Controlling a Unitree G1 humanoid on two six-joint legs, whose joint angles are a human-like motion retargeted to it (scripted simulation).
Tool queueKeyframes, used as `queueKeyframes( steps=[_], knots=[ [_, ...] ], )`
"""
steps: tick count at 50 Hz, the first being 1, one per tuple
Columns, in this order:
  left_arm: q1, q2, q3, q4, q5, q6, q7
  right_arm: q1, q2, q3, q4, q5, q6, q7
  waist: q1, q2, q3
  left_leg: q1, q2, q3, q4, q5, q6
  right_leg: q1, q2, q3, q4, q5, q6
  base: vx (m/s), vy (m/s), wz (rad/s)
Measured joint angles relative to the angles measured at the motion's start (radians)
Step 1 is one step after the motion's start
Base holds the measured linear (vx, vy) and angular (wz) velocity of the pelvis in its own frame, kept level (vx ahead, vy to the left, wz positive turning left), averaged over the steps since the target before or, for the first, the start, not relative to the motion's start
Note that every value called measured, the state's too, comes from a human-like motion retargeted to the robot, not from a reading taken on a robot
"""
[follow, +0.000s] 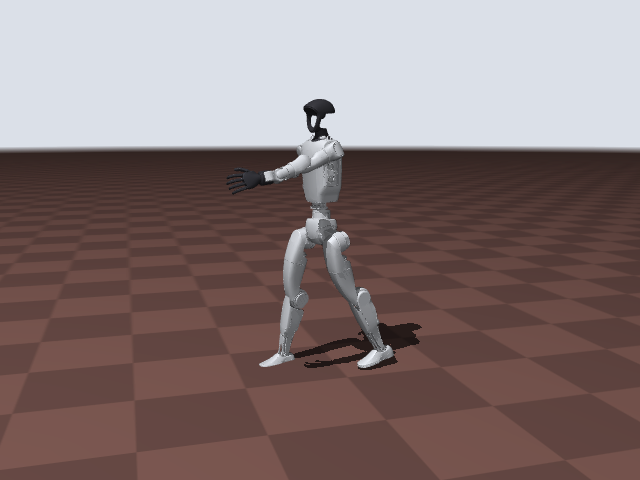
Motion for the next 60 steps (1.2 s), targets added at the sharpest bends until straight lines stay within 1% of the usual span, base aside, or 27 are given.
queueKeyframes(
  steps=[2,3,5,6,7,10,13,16,19,20,22,25,27,28,30,32,33,35,37,40,43,46,50,53,55,57,60],
  knots=[
    [0.234,-0.08,0.011,-0.011,0.066,-0.003,-0.039,-0.181,0.01,0.088,0.0,0.142,-0.032,-0.053,0.105,-0.03,0.006,-0.068,-0.033,0.062,0.197,0.007,0.027,0.053,-0.022,-0.004,0.0,-0.014,-0.006,0.51,-0.31,-0.21],
    [0.36,-0.106,0.007,0.0,0.101,0.022,-0.09,-0.281,0.0,0.115,0.0,0.19,-0.035,-0.074,0.139,-0.052,0.004,-0.157,-0.05,0.114,0.384,-0.03,0.017,0.072,-0.045,-0.011,0.0,-0.026,-0.014,0.41,-0.28,0.42],
    [0.614,-0.136,-0.022,0.04,0.109,0.046,-0.208,-0.493,-0.06,0.046,0.0,0.156,-0.055,-0.127,0.162,-0.08,-0.079,-0.52,-0.039,0.205,0.931,-0.16,0.019,0.016,-0.076,-0.052,0.001,-0.038,-0.034,0.31,-0.22,1.23],
    [0.727,-0.129,-0.029,0.073,0.125,0.038,-0.235,-0.607,-0.104,-0.01,0.0,0.146,-0.075,-0.153,0.181,-0.093,-0.105,-0.668,-0.027,0.236,1.151,-0.228,0.043,-0.005,-0.085,-0.072,0.002,-0.049,-0.034,0.3,-0.18,1.39],
    [0.838,-0.115,-0.031,0.103,0.139,0.029,-0.259,-0.72,-0.15,-0.06,-0.004,0.146,-0.096,-0.178,0.205,-0.108,-0.123,-0.8,-0.016,0.266,1.352,-0.292,0.067,-0.02,-0.093,-0.09,0.003,-0.061,-0.034,0.35,-0.16,1.11],
    [1.139,0.0,0.017,0.145,0.128,-0.01,-0.315,-1.045,-0.308,-0.13,-0.044,0.251,-0.159,-0.243,0.307,-0.156,-0.12,-1.074,0.023,0.358,1.78,-0.441,0.138,-0.02,-0.107,-0.132,0.003,-0.105,-0.038,0.39,-0.17,0.76],
    [1.405,0.169,0.1,0.124,0.034,-0.019,-0.395,-1.353,-0.464,-0.079,-0.086,0.384,-0.214,-0.275,0.416,-0.185,-0.102,-1.257,0.098,0.431,1.995,-0.501,0.179,-0.007,-0.089,-0.169,0.0,-0.128,-0.044,0.4,-0.19,0.53],
    [1.621,0.316,0.179,0.128,-0.06,0.009,-0.464,-1.632,-0.591,0.027,-0.111,0.464,-0.236,-0.287,0.506,-0.201,-0.075,-1.368,0.141,0.463,2.029,-0.515,0.197,0.02,-0.067,-0.211,0.0,-0.134,-0.04,0.41,-0.16,0.59],
    [1.778,0.405,0.244,0.143,-0.127,0.056,-0.514,-1.863,-0.67,0.175,-0.119,0.527,-0.24,-0.285,0.552,-0.204,-0.054,-1.414,0.133,0.457,1.9,-0.483,0.184,0.059,-0.043,-0.27,0.0,-0.131,-0.037,0.42,-0.1,0.93],
    [1.818,0.42,0.26,0.146,-0.141,0.074,-0.528,-1.928,-0.687,0.227,-0.118,0.545,-0.239,-0.28,0.56,-0.203,-0.05,-1.414,0.134,0.457,1.83,-0.468,0.181,0.072,-0.033,-0.291,0.0,-0.13,-0.036,0.41,-0.07,1.04],
    [1.864,0.416,0.282,0.148,-0.148,0.104,-0.547,-2.011,-0.701,0.287,-0.116,0.542,-0.233,-0.275,0.562,-0.199,-0.061,-1.36,0.176,0.513,1.629,-0.449,0.206,0.08,-0.011,-0.329,0.007,-0.13,-0.034,0.4,-0.06,1.04],
    [1.876,0.35,0.3,0.14,-0.161,0.148,-0.55,-2.069,-0.686,0.306,-0.097,0.51,-0.218,-0.283,0.542,-0.188,-0.09,-1.157,0.211,0.706,1.165,-0.411,0.23,0.08,0.01,-0.374,0.041,-0.133,-0.023,0.42,0.0,0.89],
    [1.842,0.271,0.315,0.134,-0.17,0.156,-0.494,-2.029,-0.651,0.277,-0.103,0.491,-0.214,-0.292,0.545,-0.158,-0.058,-0.872,0.119,0.88,0.652,-0.317,0.164,0.143,0.01,-0.378,0.071,-0.139,0.007,0.54,0.1,0.27],
    [1.811,0.229,0.327,0.134,-0.172,0.139,-0.442,-1.988,-0.634,0.254,-0.119,0.497,-0.223,-0.299,0.557,-0.119,-0.021,-0.694,0.057,0.971,0.362,-0.239,0.116,0.208,0.026,-0.372,0.084,-0.146,0.027,0.59,0.17,0.12],
    [1.719,0.141,0.334,0.136,-0.218,0.1,-0.335,-1.88,-0.604,0.183,-0.159,0.487,-0.247,-0.332,0.539,-0.025,0.022,-0.459,-0.007,1.096,-0.014,-0.079,0.048,0.311,0.09,-0.384,0.115,-0.164,0.038,0.55,0.21,0.75],
    [1.59,0.048,0.313,0.146,-0.263,0.114,-0.278,-1.722,-0.572,0.056,-0.189,0.358,-0.207,-0.357,0.458,0.047,0.028,-0.381,-0.008,1.077,-0.107,-0.001,-0.034,0.347,0.129,-0.44,0.19,-0.163,0.001,0.44,0.25,2.19],
    [1.514,0.003,0.294,0.155,-0.243,0.117,-0.252,-1.615,-0.549,-0.01,-0.215,0.309,-0.194,-0.355,0.4,0.08,0.032,-0.356,0.002,1.022,-0.107,0.008,-0.068,0.35,0.136,-0.476,0.263,-0.155,-0.029,0.39,0.25,3.11],
    [1.334,-0.071,0.242,0.163,-0.125,0.119,-0.225,-1.358,-0.495,-0.126,-0.266,0.215,-0.176,-0.303,0.279,0.14,0.029,-0.325,0.029,0.876,-0.107,0.022,-0.101,0.251,0.106,-0.519,0.611,-0.178,-0.108,0.32,0.21,3.59],
    [1.097,-0.11,0.191,0.143,0.02,0.125,-0.215,-1.098,-0.448,-0.197,-0.265,0.102,-0.139,-0.214,0.195,0.143,-0.014,-0.372,0.015,0.729,-0.107,0.032,-0.1,-0.015,0.019,-0.465,1.104,-0.224,-0.152,0.25,0.08,3.63],
    [0.68,-0.138,0.181,0.106,0.179,0.143,-0.173,-0.748,-0.36,-0.278,-0.195,-0.085,-0.065,-0.082,0.07,0.166,-0.001,-0.365,0.019,0.507,-0.107,0.027,-0.111,-0.252,-0.009,-0.382,1.605,-0.331,-0.185,0.34,-0.03,3.88],
    [0.281,-0.145,0.184,0.089,0.263,0.184,-0.116,-0.458,-0.199,-0.257,-0.127,-0.144,-0.021,0.003,-0.058,0.187,0.043,-0.317,0.044,0.316,-0.107,0.029,-0.099,-0.368,-0.018,-0.34,1.931,-0.496,-0.248,0.38,-0.09,3.45],
    [-0.052,-0.115,0.114,0.074,0.257,0.194,-0.091,-0.218,-0.015,-0.101,-0.113,-0.08,-0.009,0.088,-0.144,0.186,0.071,-0.273,0.071,0.211,-0.107,0.036,-0.063,-0.494,0.013,-0.256,2.098,-0.612,-0.294,0.37,-0.17,2.12],
    [-0.35,-0.028,-0.016,0.064,0.25,0.193,-0.091,0.058,0.123,0.114,-0.17,-0.033,0.006,0.193,-0.207,0.168,0.071,-0.219,0.092,0.156,-0.107,0.024,-0.001,-0.628,0.05,-0.152,2.071,-0.668,-0.328,0.4,-0.23,0.86],
    [-0.457,0.02,-0.085,0.063,0.241,0.187,-0.096,0.187,0.123,0.172,-0.205,-0.027,0.015,0.235,-0.22,0.159,0.036,-0.202,0.094,0.128,-0.107,0.021,0.01,-0.675,0.012,-0.147,1.866,-0.622,-0.324,0.4,-0.22,0.42],
    [-0.483,0.03,-0.11,0.065,0.214,0.173,-0.097,0.225,0.11,0.173,-0.202,-0.046,0.012,0.241,-0.211,0.149,0.005,-0.197,0.091,0.108,-0.107,0.025,0.003,-0.672,0.002,-0.15,1.656,-0.558,-0.279,0.41,-0.21,0.41],
    [-0.462,0.017,-0.109,0.064,0.171,0.149,-0.091,0.217,0.095,0.163,-0.173,-0.091,0.0,0.227,-0.193,0.137,-0.018,-0.185,0.089,0.076,-0.107,0.029,-0.006,-0.608,0.027,-0.135,1.367,-0.494,-0.207,0.43,-0.22,0.65],
    [-0.351,-0.031,-0.075,0.034,0.092,0.104,-0.075,0.129,0.076,0.168,-0.095,-0.156,-0.02,0.185,-0.171,0.111,-0.007,-0.125,0.083,-0.002,-0.107,0.027,-0.018,-0.355,0.076,-0.064,0.763,-0.426,-0.115,0.47,-0.23,1.11]
  ],
)
